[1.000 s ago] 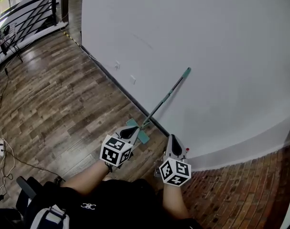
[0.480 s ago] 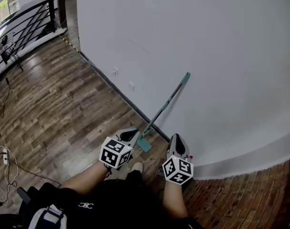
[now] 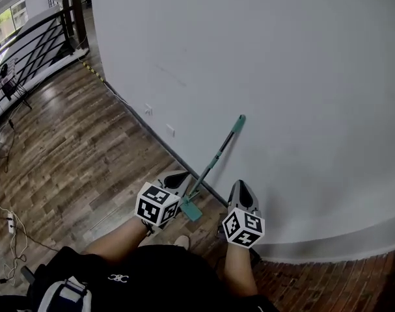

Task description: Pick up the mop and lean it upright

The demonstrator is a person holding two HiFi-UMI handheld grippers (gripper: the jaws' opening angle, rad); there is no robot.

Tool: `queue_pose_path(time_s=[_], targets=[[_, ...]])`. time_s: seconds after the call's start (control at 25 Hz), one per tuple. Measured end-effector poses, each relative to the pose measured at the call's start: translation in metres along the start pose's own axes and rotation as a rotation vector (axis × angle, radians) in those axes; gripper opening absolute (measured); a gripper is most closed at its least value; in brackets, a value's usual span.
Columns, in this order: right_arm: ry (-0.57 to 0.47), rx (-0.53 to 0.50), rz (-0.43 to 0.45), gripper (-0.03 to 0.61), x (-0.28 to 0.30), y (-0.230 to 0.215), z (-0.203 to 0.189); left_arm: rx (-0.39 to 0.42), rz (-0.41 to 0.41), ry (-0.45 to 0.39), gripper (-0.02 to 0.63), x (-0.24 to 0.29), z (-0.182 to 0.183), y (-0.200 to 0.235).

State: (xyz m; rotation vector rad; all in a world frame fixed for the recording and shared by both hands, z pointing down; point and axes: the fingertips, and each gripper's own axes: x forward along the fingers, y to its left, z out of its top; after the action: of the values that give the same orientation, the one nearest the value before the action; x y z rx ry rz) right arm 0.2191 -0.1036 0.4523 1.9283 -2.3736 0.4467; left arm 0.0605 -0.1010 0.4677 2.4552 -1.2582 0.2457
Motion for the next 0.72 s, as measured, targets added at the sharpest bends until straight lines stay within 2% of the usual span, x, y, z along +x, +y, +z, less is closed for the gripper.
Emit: queue_pose_path(time_s=[0.24, 0.44, 0.56, 0.72], targets=[[0.054, 0.005, 0.05, 0.014, 0.05, -0.019, -0.004, -0.013, 0.028, 0.037, -0.005, 0.044, 0.004, 0.009], [0.067, 0.014, 0.036, 0.014, 0.097, -0.027, -0.005, -0.01, 0.026, 0.069, -0.005, 0.076, 0.003, 0.032], [0.075, 0.006, 0.01, 0.015, 0.121, -0.028, -0.008, -0.016, 0.0, 0.067, -0.005, 0.095, 0.008, 0.046], [0.066, 0.004, -0.072, 0.017, 0.15, -0.032, -0.01, 0.006, -0.082, 0.086, -0.005, 0.121, 0.013, 0.067]])
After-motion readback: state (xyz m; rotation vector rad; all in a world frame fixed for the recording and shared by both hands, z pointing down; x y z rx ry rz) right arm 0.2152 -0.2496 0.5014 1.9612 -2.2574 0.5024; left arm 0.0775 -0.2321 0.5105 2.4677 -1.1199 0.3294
